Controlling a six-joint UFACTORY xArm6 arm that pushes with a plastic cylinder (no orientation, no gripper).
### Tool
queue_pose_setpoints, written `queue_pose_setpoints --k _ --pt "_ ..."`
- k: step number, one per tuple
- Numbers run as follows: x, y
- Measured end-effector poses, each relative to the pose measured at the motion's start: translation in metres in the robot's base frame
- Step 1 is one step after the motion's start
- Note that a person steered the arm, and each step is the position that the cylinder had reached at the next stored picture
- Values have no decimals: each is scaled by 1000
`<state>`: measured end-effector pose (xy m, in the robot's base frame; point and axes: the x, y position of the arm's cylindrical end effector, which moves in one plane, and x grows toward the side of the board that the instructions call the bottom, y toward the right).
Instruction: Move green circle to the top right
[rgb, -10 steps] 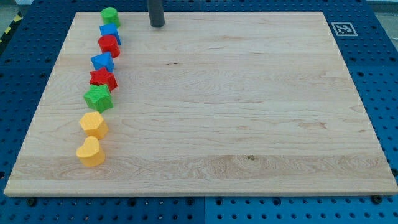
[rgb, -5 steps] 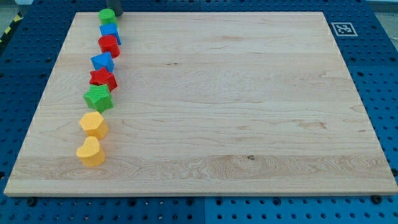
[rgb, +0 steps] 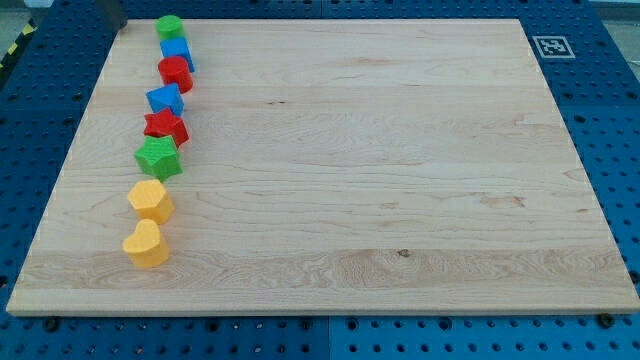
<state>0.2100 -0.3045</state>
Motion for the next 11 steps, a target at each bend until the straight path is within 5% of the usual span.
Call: queue_pose_setpoints --k 7,11 --pt "23 133" --pt "48 313"
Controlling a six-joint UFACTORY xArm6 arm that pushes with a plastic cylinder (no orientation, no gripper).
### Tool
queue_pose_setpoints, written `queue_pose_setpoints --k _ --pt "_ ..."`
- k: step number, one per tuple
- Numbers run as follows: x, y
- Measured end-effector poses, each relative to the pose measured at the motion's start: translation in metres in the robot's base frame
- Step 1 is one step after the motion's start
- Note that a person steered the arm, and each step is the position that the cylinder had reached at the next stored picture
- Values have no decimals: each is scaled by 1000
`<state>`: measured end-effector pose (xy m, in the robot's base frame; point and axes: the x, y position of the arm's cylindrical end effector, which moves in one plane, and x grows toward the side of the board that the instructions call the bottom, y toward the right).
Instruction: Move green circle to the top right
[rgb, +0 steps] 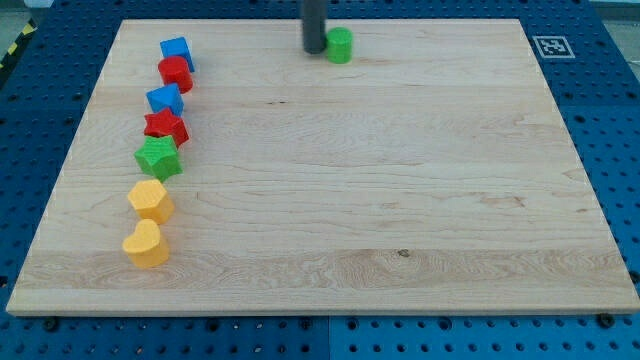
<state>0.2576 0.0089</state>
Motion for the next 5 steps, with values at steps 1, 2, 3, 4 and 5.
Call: queue_pose_setpoints --k 1,2,3,4,5 --pt "5 51" --pt "6 101" --pt "12 133" --pt "36 134" --pt "41 158"
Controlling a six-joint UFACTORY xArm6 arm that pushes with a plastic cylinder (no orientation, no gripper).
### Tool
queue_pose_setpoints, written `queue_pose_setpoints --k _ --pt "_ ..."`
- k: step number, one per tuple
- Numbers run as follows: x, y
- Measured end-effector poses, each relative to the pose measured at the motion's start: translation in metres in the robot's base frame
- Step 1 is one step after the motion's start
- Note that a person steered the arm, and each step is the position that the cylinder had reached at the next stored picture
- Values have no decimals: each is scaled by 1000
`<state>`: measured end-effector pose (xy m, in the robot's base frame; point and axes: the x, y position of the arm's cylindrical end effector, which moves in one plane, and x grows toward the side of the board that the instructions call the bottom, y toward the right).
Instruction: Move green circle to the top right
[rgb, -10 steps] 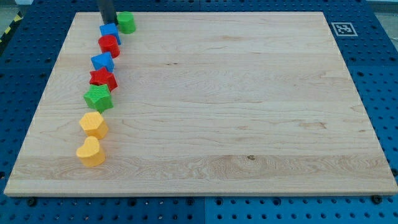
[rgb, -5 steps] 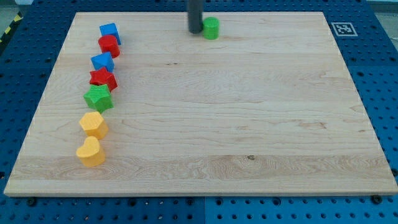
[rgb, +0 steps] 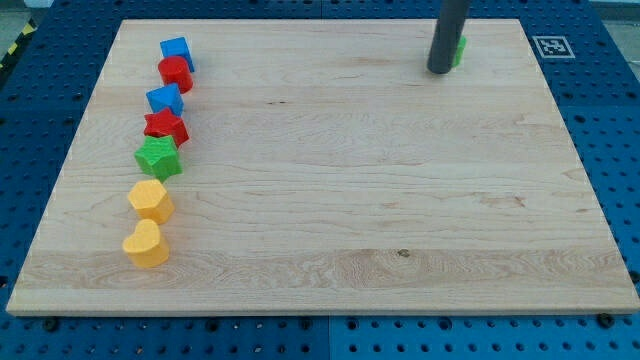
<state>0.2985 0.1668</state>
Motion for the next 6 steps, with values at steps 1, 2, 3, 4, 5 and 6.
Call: queue_pose_setpoints --k 1,2,3,4,5,6 --pt "-2 13" --pt "-2 10" --pt "-5 -10" --pt "-9 -12" --pt "-10 2" --pt "-22 7"
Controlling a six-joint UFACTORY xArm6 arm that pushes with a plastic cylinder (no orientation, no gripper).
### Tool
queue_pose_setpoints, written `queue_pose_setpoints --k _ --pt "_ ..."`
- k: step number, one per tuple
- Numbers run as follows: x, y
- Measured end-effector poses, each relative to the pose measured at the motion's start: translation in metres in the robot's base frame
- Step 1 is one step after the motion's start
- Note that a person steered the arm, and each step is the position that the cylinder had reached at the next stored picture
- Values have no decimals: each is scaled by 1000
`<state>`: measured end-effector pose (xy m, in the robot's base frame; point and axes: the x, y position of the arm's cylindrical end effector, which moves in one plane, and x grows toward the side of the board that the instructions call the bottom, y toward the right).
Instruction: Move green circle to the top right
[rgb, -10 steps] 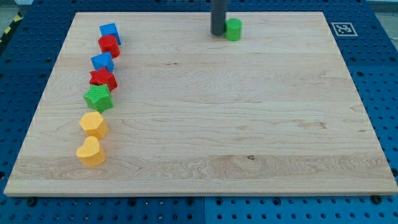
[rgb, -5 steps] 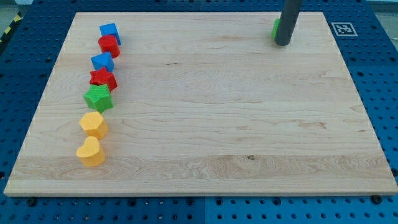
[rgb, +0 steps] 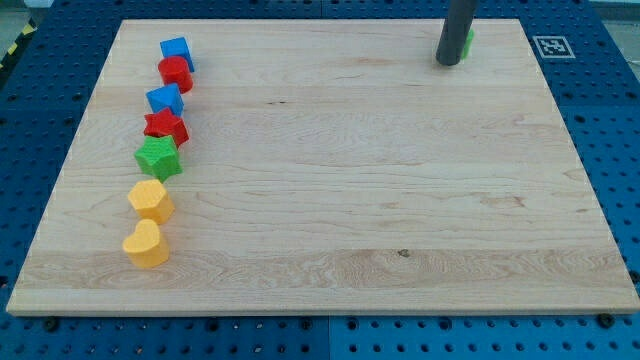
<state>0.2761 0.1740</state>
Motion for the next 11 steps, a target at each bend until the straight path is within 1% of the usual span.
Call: queue_pose_setpoints --k 2,3,4,7,9,10,11 --pt "-7 5" --pt "-21 -14" --pt "-30 -20" --pt "-29 23" --pt "-30 24" --pt "-59 1" --pt "-65 0"
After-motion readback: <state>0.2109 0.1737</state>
